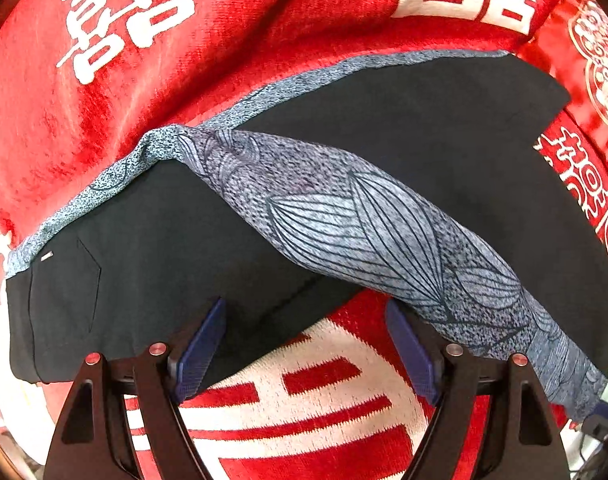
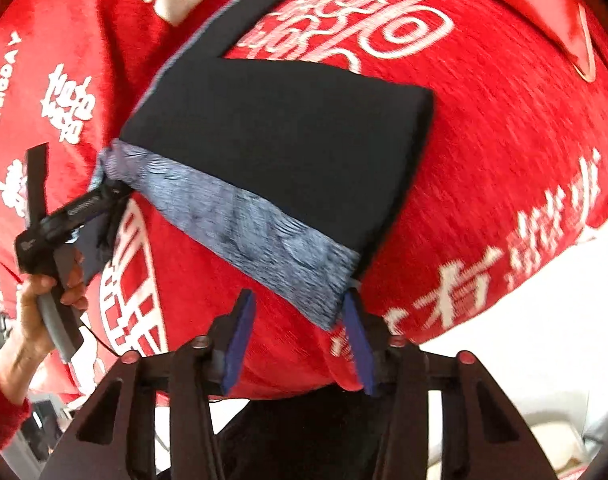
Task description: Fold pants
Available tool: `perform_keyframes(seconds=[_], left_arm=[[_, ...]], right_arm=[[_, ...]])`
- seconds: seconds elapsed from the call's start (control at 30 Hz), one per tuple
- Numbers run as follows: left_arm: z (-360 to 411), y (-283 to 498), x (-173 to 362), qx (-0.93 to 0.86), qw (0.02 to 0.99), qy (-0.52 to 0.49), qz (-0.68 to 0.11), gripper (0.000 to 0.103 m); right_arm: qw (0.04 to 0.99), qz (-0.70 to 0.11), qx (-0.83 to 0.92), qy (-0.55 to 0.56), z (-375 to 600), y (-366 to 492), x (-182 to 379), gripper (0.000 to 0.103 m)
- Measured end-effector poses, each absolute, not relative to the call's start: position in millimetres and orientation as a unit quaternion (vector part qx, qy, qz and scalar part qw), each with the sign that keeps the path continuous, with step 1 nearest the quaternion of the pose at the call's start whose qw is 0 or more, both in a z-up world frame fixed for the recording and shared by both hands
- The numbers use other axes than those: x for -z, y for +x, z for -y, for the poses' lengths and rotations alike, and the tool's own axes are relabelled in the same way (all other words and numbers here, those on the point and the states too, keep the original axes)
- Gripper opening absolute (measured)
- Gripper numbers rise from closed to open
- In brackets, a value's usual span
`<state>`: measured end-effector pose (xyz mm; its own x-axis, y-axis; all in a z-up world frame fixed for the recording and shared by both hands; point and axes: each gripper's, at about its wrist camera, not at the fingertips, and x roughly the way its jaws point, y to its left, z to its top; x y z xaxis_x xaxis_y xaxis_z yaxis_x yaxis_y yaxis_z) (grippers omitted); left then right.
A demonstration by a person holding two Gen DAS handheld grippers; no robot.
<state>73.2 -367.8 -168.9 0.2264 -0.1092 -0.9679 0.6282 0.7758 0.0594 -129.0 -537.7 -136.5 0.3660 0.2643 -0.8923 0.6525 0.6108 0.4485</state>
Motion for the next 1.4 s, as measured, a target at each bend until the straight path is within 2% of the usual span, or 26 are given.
perform_keyframes(seconds=[0.2, 0.27, 0.3, 0.37, 0.57, 0.7, 1.0, 1.2, 1.27, 1.3, 1.33, 1.4], left_arm=[[385.5, 51.1, 173.5, 0.233, 0.751, 0.241, -0.568, 0.082], [387.8, 50.0, 174.3, 0.226, 0.751, 0.240, -0.572, 0.082], [388.9, 52.2, 174.2, 0.221, 0.750, 0.236, -0.578, 0.082], [384.6, 54.8, 181.4, 0.214, 0.747, 0.227, -0.587, 0.082], [391.0, 56.3, 154.6, 0.182, 0.757, 0.181, -0.601, 0.082], [397.4, 67.3, 132.0, 0.153, 0.775, 0.158, -0.592, 0.082], [397.1, 139.7, 112.2, 0.081, 0.807, 0.122, -0.573, 0.082], [424.9, 166.5, 137.8, 0.071, 0.800, 0.133, -0.581, 0.082], [436.7, 174.7, 149.5, 0.068, 0.794, 0.138, -0.588, 0.082], [440.0, 176.7, 152.2, 0.068, 0.792, 0.140, -0.590, 0.082], [444.2, 179.0, 154.4, 0.069, 0.792, 0.142, -0.590, 0.082], [450.7, 181.3, 155.5, 0.072, 0.794, 0.148, -0.585, 0.082]], right_arm=[[0.700, -0.557, 0.089, 0.438, 538.5, -122.1, 157.0, 0.038], [0.681, -0.580, 0.087, 0.438, 541.7, -115.2, 167.9, 0.019], [0.681, -0.591, 0.080, 0.426, 545.0, -110.2, 164.7, 0.004], [0.694, -0.588, 0.059, 0.411, 553.3, -101.8, 146.1, 0.003], [0.749, -0.560, 0.005, 0.353, 615.5, -40.5, 63.0, 0.003], [0.774, -0.536, -0.003, 0.336, 674.4, 16.9, 38.0, 0.003], [0.793, -0.540, 0.049, 0.279, 780.4, 160.5, 60.2, 0.003], [0.770, -0.577, 0.099, 0.254, 817.3, 197.7, 107.5, 0.006], [0.758, -0.588, 0.107, 0.259, 826.2, 199.7, 118.5, 0.018], [0.755, -0.593, 0.114, 0.257, 829.3, 200.1, 121.1, 0.047], [0.757, -0.590, 0.117, 0.256, 832.7, 198.9, 120.5, 0.071], [0.769, -0.570, 0.096, 0.273, 834.4, 192.2, 110.2, 0.071]])
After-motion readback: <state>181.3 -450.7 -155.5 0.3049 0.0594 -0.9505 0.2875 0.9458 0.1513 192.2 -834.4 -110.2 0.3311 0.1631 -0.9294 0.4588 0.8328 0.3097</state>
